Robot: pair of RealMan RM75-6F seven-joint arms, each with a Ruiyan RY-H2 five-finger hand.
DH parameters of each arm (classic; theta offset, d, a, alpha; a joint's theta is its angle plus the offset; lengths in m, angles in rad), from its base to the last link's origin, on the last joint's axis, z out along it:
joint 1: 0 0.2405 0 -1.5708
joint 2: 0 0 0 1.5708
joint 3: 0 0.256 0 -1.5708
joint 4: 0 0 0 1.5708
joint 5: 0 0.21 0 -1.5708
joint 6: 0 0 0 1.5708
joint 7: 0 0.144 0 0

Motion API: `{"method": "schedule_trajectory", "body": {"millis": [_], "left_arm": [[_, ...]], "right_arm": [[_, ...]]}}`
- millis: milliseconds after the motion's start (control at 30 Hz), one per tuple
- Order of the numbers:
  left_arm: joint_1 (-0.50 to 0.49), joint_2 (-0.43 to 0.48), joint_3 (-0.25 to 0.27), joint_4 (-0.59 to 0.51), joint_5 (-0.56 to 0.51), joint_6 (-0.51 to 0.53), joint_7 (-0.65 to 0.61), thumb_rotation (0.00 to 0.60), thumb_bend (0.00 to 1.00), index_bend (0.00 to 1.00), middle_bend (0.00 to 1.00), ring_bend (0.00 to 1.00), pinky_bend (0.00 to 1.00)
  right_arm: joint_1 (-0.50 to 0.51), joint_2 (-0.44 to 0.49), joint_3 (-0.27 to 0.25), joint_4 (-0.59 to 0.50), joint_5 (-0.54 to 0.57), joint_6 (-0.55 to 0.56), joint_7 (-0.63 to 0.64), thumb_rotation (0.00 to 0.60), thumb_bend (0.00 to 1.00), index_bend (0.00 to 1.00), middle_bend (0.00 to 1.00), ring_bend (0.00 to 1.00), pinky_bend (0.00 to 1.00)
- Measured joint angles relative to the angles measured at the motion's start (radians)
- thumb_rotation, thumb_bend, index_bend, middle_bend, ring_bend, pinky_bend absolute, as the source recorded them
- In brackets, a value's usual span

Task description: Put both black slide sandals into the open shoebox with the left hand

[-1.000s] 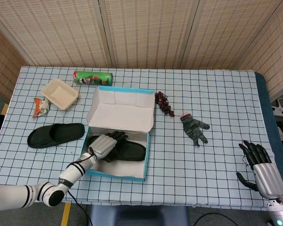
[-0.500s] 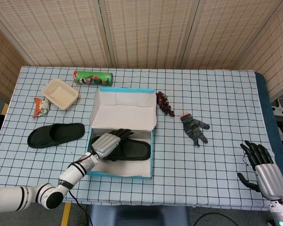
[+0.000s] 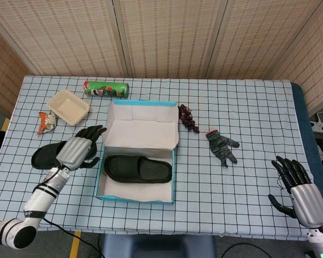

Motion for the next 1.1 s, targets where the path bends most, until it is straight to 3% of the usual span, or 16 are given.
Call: {"method": "schedule_trajectory", "body": {"millis": [367,600,1100], "left_arm": [[0.116,-0.087,0.054,0.298,-0.103,0.011,-0.009,0.6,0.34,0.0,0.0,0.0,0.08],[0.135,-0.102,0.051,0.329,-0.187,-0.06,0.011,0.6,0.29,0.0,0.0,0.0,0.07],[0.117,-0.219,0.03,0.508,-0.288,-0.167,0.077,0.6,0.3,0.0,0.0,0.0,0.07]], "right_arm": [[0.081,0.121,0.034,-0.205,-0.058,-0.07,-0.079,0.6,0.2,0.0,0.0,0.0,0.0],[0.103,0.116,0.036,-0.213,-0.051,-0.102,-0.08,0.6,0.2,0.0,0.0,0.0,0.0],[0.1,0.111,0.024,-0.191,-0.048,-0.097,-0.068,0.6,0.2,0.0,0.0,0.0,0.0]]}}
